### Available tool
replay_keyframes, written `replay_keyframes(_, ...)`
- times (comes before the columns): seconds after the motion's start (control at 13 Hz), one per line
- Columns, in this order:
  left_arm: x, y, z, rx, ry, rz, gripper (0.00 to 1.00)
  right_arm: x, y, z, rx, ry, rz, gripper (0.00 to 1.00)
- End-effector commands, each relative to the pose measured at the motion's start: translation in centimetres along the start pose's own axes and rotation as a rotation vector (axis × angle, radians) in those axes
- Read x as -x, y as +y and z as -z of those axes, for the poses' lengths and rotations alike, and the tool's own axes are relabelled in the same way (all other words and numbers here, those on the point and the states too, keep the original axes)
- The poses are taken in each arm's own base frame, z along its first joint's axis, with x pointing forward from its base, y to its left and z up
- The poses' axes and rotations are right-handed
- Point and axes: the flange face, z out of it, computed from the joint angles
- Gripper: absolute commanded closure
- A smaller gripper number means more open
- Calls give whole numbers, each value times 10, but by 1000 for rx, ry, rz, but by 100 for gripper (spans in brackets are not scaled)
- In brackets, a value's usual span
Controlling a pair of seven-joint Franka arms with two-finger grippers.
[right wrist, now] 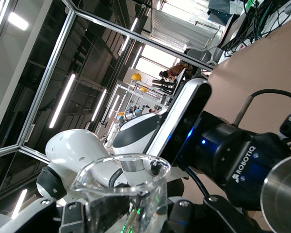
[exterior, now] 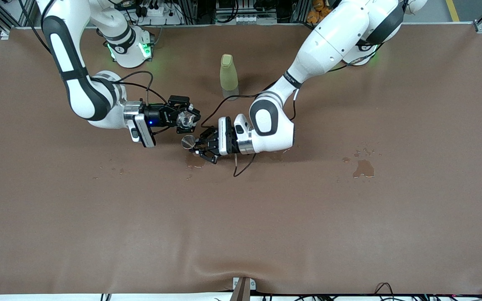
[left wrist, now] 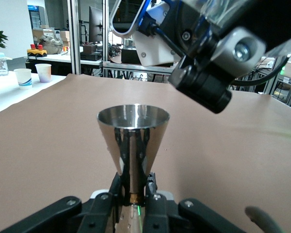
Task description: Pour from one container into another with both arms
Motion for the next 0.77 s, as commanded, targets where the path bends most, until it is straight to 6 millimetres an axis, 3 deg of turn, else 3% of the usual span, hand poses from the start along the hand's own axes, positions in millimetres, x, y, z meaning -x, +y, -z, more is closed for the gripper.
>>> replay_keyframes(0.0, -5, 3, -3, -29, 13, 4, 100, 4, -12, 7, -10, 2, -61, 100)
replay_keyframes(0.69, -6, 6, -5, -22, 13, 1, 100, 2, -12, 9, -9, 4, -208, 100)
